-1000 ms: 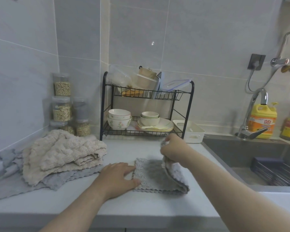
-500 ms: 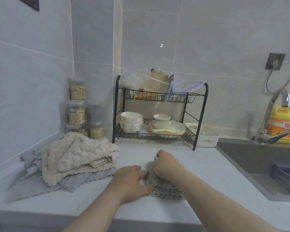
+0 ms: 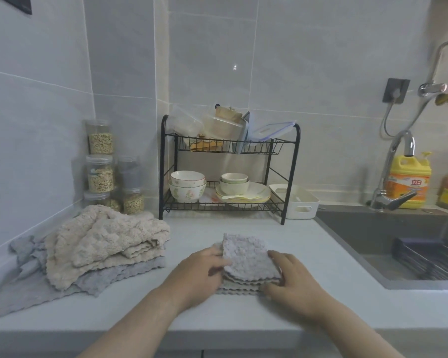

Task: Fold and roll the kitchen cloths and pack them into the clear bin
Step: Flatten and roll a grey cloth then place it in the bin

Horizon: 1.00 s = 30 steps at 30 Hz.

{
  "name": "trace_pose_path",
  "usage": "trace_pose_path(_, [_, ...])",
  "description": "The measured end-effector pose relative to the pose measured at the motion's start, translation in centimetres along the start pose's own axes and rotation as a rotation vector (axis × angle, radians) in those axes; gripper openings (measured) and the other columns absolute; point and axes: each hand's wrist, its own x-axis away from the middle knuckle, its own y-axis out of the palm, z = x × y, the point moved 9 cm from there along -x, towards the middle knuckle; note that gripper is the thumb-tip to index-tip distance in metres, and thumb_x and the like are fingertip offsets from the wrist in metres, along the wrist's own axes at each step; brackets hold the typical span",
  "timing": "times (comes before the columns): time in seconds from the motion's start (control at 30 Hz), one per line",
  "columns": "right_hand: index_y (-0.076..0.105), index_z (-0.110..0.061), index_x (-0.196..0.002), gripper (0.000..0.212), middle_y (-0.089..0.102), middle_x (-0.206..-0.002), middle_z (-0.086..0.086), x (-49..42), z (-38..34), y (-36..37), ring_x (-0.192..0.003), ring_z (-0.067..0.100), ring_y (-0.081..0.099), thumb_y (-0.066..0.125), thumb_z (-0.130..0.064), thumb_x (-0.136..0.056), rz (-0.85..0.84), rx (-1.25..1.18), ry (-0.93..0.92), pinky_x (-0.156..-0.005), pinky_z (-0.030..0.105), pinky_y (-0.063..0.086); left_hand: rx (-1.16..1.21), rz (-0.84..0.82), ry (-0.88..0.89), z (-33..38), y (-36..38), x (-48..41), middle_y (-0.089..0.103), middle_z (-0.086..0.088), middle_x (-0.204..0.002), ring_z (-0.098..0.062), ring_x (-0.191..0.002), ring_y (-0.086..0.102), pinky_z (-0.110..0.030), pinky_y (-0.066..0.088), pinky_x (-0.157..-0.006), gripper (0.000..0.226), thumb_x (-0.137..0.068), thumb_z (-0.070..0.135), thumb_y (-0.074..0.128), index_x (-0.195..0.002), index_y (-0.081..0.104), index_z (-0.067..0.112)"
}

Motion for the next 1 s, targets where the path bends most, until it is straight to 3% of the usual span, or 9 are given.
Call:
trace_pose_path(0.07, [0.025, -0.026, -0.148, 0.081, 0.039, -0.141, -0.003, 0.0, -0.1, -0.1, -0.132, 0.019, 0.033, 0.055, -0.057, -0.080, 0.098, 0.021, 0.017, -0.107, 0.031, 0.029, 0.005, 0.080, -0.040, 0.1, -0.3, -0.2, 0.064, 0.018, -0.097, -0.005, -0.088, 0.061, -0.031, 0.051, -0.084, 0.029, -0.094, 0.025, 0.048, -0.081, 0.063, 0.046])
trace_pose_path(0.13, [0.033, -0.027, -0.140, 0.075, 0.049, -0.131, 0.000, -0.4, -0.3, -0.4, -0.123, 0.025, 0.040, 0.052, -0.062, -0.077, 0.153, 0.083, 0.057, -0.101, 0.034, 0.035, 0.012, 0.156, -0.092, -0.3, -0.9, -0.2, 0.064, 0.007, -0.075, -0.012, -0.070, 0.061, -0.034, 0.049, -0.067, 0.026, -0.097, 0.028, 0.045, -0.076, 0.058, 0.034])
trace_pose_path(0.23, [0.042, -0.026, -0.123, 0.055, 0.058, -0.113, 0.002, -0.7, -0.6, -0.3, -0.109, 0.028, 0.047, 0.049, -0.058, -0.078, 0.185, 0.151, 0.062, -0.089, 0.035, 0.040, 0.013, 0.202, -0.083, -0.2, -1.3, 0.1, 0.059, 0.001, -0.065, -0.015, -0.059, 0.055, -0.033, 0.043, -0.056, 0.022, -0.100, 0.029, 0.040, -0.080, 0.050, 0.028])
trace_pose_path(0.33, [0.038, -0.019, -0.131, 0.049, 0.058, -0.116, 0.005, -1.1, -0.6, 0.3, -0.108, 0.029, 0.046, 0.044, -0.035, -0.085, 0.154, 0.138, 0.015, -0.085, 0.034, 0.035, -0.046, 0.199, -0.073, 0.2, -1.0, 0.2, 0.054, 0.000, -0.063, -0.015, -0.056, 0.049, -0.031, 0.035, -0.053, 0.024, -0.101, 0.029, 0.036, -0.078, 0.040, 0.027])
trace_pose_path(0.57, [0.020, -0.029, -0.150, 0.062, 0.044, -0.140, 0.000, -1.2, -0.6, 1.0, -0.121, 0.027, 0.038, 0.037, -0.021, -0.091, 0.081, 0.202, -0.064, -0.103, 0.033, 0.031, -0.065, 0.094, -0.053, 0.6, -0.1, 0.3, 0.045, 0.011, -0.096, 0.000, -0.074, 0.051, -0.025, 0.042, -0.068, 0.008, -0.082, 0.018, 0.051, -0.089, 0.049, 0.020])
trace_pose_path(0.7, [0.017, -0.035, -0.151, 0.065, 0.042, -0.142, -0.006, -1.2, -0.9, 1.3, -0.119, 0.026, 0.040, 0.038, -0.025, -0.090, 0.078, 0.255, -0.115, -0.103, 0.032, 0.031, 0.075, 0.044, -0.123, 0.0, -0.1, 0.4, 0.020, 0.018, -0.145, -0.004, -0.119, 0.044, -0.015, 0.031, -0.094, 0.066, -0.079, 0.018, 0.056, -0.139, 0.037, 0.039])
trace_pose_path(0.83, [0.020, -0.031, -0.150, 0.063, 0.044, -0.140, -0.002, -1.4, -0.5, 1.7, -0.119, 0.027, 0.039, 0.032, -0.031, -0.088, 0.059, 0.284, -0.078, -0.103, 0.033, 0.031, 0.074, -0.028, -0.168, -0.1, 0.5, 0.4, -0.003, 0.015, -0.160, -0.010, -0.145, 0.014, -0.025, 0.021, -0.110, 0.056, -0.090, 0.015, 0.039, -0.144, 0.040, 0.029])
trace_pose_path(0.93, [0.021, -0.025, -0.150, 0.065, 0.036, -0.145, 0.002, -1.4, -0.3, 1.8, -0.124, 0.028, 0.034, 0.031, -0.033, -0.086, 0.046, 0.269, -0.051, -0.106, 0.034, 0.029, 0.028, -0.046, -0.151, 0.1, 0.7, 0.4, -0.004, 0.019, -0.157, -0.003, -0.142, 0.009, -0.032, 0.015, -0.114, 0.045, -0.100, 0.036, 0.026, -0.138, 0.049, 0.028])
trace_pose_path(1.0, [0.021, -0.024, -0.150, 0.064, 0.021, -0.156, 0.005, -1.2, -0.5, 1.5, -0.135, 0.027, 0.024, 0.034, -0.033, -0.087, 0.037, 0.184, -0.057, -0.112, 0.036, 0.023, -0.016, -0.042, -0.121, 0.1, 0.7, 0.5, -0.006, 0.026, -0.153, 0.002, -0.142, 0.001, -0.035, 0.011, -0.116, 0.066, -0.093, 0.064, 0.012, -0.142, 0.043, 0.031])
